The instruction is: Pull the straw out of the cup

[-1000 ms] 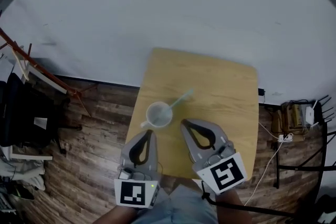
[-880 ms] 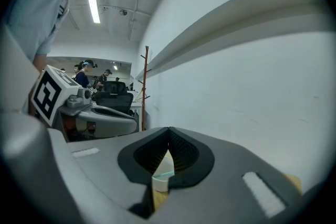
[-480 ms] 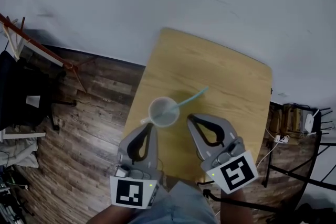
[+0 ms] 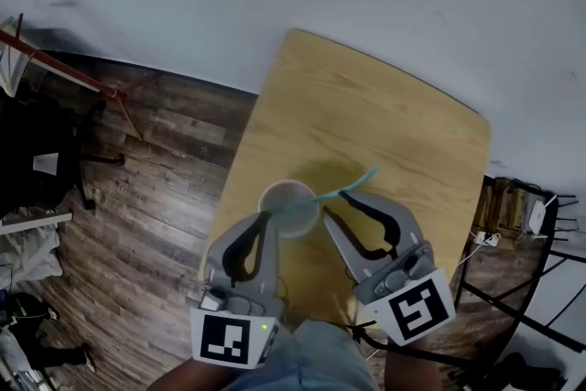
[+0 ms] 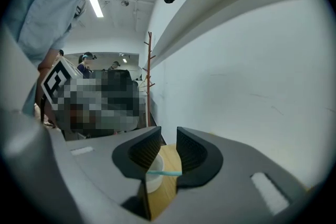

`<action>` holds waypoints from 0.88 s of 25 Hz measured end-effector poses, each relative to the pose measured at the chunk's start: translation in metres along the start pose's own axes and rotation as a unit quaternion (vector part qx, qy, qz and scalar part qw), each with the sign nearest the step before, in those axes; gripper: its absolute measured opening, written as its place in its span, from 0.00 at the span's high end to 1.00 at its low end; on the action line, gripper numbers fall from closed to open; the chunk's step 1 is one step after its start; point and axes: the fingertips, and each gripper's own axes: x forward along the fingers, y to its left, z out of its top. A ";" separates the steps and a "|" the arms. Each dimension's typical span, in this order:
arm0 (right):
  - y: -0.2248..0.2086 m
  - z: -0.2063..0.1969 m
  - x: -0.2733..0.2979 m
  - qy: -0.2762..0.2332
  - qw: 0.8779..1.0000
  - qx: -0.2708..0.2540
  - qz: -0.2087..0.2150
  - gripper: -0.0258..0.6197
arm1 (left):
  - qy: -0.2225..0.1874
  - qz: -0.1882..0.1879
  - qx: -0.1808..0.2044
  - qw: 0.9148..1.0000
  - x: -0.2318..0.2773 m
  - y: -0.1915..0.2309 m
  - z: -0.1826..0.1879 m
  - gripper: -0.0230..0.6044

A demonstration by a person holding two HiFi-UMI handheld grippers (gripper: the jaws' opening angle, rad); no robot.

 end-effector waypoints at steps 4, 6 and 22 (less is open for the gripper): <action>-0.009 -0.012 0.012 0.020 1.000 -0.005 0.010 0.80 | 0.008 0.006 -0.001 1.000 0.009 0.006 -0.005 0.94; -0.014 -0.024 0.018 0.044 0.999 -0.007 0.012 0.79 | 0.011 0.009 -0.004 1.000 0.013 0.011 -0.007 0.94; 0.005 -0.078 0.016 0.153 0.986 -0.020 0.061 0.78 | 0.032 0.000 -0.021 0.999 0.018 0.003 -0.020 0.94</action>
